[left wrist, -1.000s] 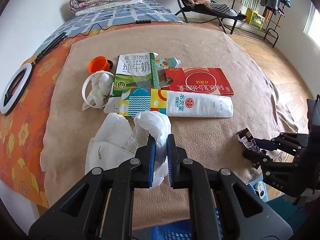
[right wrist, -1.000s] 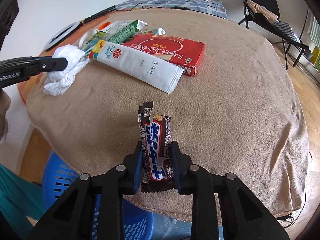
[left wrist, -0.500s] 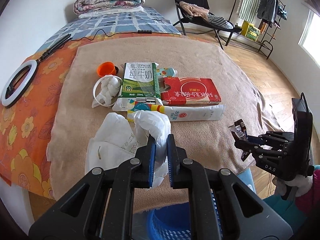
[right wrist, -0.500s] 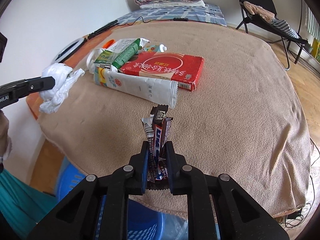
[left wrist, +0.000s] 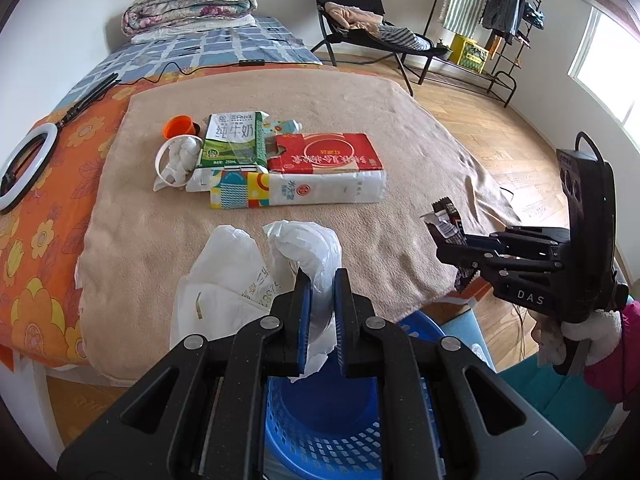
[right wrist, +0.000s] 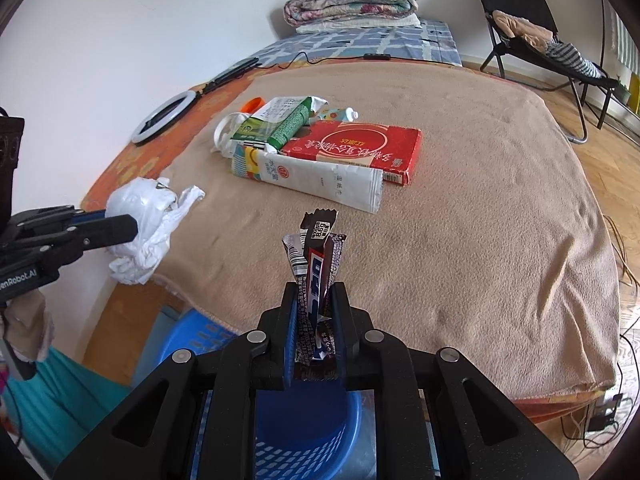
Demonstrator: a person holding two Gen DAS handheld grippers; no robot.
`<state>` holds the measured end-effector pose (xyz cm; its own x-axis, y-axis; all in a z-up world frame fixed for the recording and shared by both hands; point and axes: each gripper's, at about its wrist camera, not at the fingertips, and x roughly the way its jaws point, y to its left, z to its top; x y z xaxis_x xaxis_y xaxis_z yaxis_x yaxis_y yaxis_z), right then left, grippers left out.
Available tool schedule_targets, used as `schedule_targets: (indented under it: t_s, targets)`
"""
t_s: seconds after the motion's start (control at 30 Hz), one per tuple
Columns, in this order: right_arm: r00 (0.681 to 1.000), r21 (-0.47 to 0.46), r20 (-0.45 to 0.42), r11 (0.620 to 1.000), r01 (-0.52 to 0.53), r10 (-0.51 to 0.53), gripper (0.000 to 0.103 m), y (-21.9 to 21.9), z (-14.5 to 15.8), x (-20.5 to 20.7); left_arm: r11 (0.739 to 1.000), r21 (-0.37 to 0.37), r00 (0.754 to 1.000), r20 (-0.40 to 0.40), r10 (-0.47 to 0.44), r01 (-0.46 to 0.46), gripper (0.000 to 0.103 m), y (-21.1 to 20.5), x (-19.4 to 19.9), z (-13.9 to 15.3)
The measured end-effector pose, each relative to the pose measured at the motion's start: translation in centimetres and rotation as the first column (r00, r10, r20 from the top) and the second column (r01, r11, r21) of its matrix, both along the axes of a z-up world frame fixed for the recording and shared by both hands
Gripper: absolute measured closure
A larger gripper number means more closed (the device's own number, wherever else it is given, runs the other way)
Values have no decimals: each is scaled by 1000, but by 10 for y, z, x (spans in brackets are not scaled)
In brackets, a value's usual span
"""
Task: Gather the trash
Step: 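Carry both items over the blue basket and open both tools to drop them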
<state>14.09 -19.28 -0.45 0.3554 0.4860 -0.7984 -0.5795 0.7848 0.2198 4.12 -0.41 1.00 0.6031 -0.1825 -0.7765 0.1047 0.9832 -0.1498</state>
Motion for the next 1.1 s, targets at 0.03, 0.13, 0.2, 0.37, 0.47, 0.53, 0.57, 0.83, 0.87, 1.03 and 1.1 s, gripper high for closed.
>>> schedule_targets:
  t_s: [0.03,0.13,0.2,0.37,0.47,0.53,0.57,0.83,0.87,1.03,1.1]
  targets:
    - [1000,2,-2,1000,-5,5,89,0,1,-4,1000,2,1000,0,-9,9,94,-4,-5,-1]
    - [1000,2,-5,1000,-22,22,89,-1,1,-15,999,4,999,-4,-36,36,94,-18,-19,-5]
    - [1000,1,-10,1000,-29,29,89,-2,0,-23,999,-6,998,-19,-53,53,94,-26,-28,-11]
    - [998,-1,-48,999,-44,44,89,-5,-11,-41,996,-13,993,-76,-89,89,94,-44,-42,-33]
    - [996,-14,-70,998,-61,60,89,-4,-21,-51,995,-16,989,-112,-96,95,94,-49,-48,-48]
    - [994,-25,-85,997,-75,73,89,-2,-30,-57,996,-24,986,-138,-93,91,94,-49,-51,-58]
    - [993,-30,-92,996,-82,79,89,-1,-33,-60,996,-27,984,-151,-92,89,94,-49,-52,-63]
    - [985,-71,-133,990,-119,109,89,8,-61,-70,997,-6,970,-229,-80,81,94,-51,-56,-99]
    - [984,-75,-138,990,-121,109,89,9,-64,-70,997,-4,968,-238,-78,79,94,-51,-56,-103]
    - [981,-90,-158,988,-127,111,88,13,-76,-70,996,-6,959,-270,-82,84,94,-54,-57,-116]
    - [980,-94,-163,987,-127,110,88,16,-79,-68,995,11,959,-269,-88,94,94,-56,-57,-117]
